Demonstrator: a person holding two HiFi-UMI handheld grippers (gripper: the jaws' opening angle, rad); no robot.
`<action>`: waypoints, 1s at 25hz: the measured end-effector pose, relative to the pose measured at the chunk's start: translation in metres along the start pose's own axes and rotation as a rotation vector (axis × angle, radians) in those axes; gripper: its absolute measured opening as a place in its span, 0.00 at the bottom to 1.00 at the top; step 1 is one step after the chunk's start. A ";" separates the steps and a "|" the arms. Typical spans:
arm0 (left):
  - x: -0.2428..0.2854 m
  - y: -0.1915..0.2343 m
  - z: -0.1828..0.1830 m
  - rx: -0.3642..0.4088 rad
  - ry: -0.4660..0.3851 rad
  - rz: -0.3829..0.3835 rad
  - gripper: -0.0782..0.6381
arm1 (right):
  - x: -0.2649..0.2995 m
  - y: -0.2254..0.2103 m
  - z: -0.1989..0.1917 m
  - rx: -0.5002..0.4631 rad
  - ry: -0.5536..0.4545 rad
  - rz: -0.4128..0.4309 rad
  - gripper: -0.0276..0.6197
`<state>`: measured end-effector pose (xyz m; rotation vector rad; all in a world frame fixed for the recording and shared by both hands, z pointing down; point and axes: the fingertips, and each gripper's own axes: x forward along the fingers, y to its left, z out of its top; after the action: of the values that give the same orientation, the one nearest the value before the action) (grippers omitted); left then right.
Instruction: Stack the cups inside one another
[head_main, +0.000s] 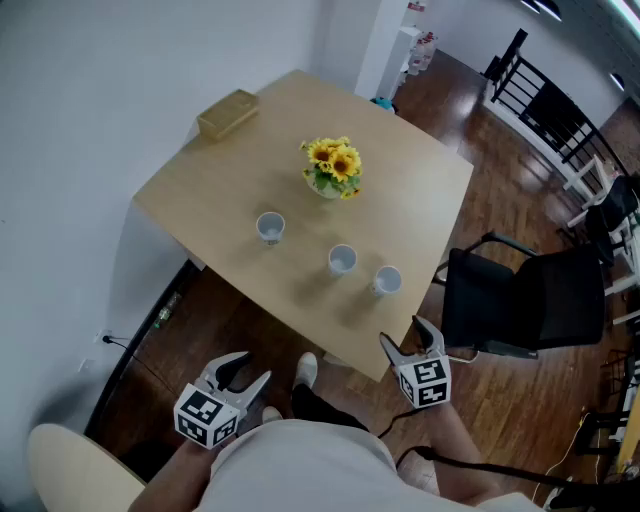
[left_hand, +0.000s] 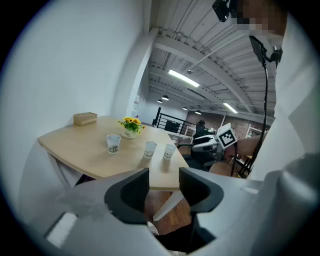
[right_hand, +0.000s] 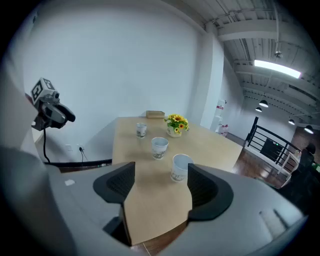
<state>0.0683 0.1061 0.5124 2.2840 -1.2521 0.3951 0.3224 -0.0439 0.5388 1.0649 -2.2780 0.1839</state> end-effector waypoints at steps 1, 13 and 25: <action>0.008 0.005 0.011 0.016 -0.001 0.001 0.38 | 0.015 -0.010 0.001 -0.008 0.016 0.006 0.57; 0.081 0.057 0.087 0.061 0.029 0.016 0.38 | 0.151 -0.071 -0.005 -0.062 0.186 0.075 0.68; 0.108 0.088 0.126 0.145 0.082 -0.154 0.38 | 0.152 -0.081 -0.004 0.039 0.235 0.003 0.63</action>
<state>0.0531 -0.0792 0.4839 2.4393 -1.0298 0.5335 0.3094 -0.1955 0.6201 1.0032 -2.0723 0.3376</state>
